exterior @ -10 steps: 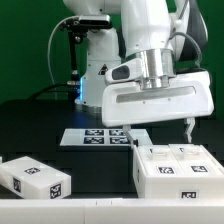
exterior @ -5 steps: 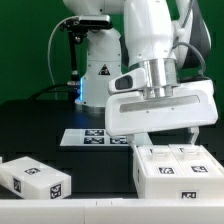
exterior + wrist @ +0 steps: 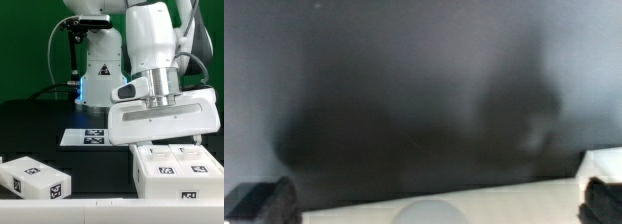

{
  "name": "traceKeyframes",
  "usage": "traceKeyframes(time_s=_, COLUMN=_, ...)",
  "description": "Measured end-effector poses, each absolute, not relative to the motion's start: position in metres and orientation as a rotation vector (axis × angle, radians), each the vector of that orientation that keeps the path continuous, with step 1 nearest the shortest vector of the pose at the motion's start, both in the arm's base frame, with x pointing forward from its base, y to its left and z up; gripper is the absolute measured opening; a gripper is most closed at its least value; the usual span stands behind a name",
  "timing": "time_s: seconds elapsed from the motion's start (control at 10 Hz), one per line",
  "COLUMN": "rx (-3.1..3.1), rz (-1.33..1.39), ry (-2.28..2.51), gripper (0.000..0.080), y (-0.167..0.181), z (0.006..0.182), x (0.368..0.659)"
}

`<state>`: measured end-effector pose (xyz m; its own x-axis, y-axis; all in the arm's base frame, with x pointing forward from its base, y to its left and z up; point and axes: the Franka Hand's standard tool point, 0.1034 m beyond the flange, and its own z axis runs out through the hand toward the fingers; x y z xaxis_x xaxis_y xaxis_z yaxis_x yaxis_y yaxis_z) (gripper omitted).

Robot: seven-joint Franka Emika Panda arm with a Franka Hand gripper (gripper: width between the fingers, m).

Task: Assemble cabinet

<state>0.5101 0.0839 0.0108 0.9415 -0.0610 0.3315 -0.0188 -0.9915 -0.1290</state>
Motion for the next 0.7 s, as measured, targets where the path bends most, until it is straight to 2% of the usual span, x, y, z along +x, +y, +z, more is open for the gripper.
traceKeyframes(time_s=0.1, rx=-2.973, rz=-0.513, ry=0.061, gripper=0.0770, y=0.0838, z=0.0108, x=0.5101)
traceKeyframes(time_s=0.2, rx=-2.973, rz=-0.513, ry=0.061, gripper=0.0590, y=0.0839, z=0.0108, x=0.5101)
traceKeyframes(time_s=0.3, rx=-2.973, rz=-0.513, ry=0.061, gripper=0.0590, y=0.0839, z=0.0108, x=0.5101)
traceKeyframes(time_s=0.4, rx=-2.973, rz=-0.513, ry=0.061, gripper=0.0407, y=0.0839, z=0.0107, x=0.5100)
traceKeyframes(time_s=0.5, rx=-2.975, rz=-0.512, ry=0.066, gripper=0.0265, y=0.0819, z=0.0103, x=0.5098)
traceKeyframes(time_s=0.6, rx=-2.976, rz=-0.510, ry=0.062, gripper=0.0265, y=0.0819, z=0.0100, x=0.5091)
traceKeyframes(time_s=0.7, rx=-2.979, rz=-0.484, ry=0.064, gripper=0.0212, y=0.0817, z=0.0113, x=0.5077)
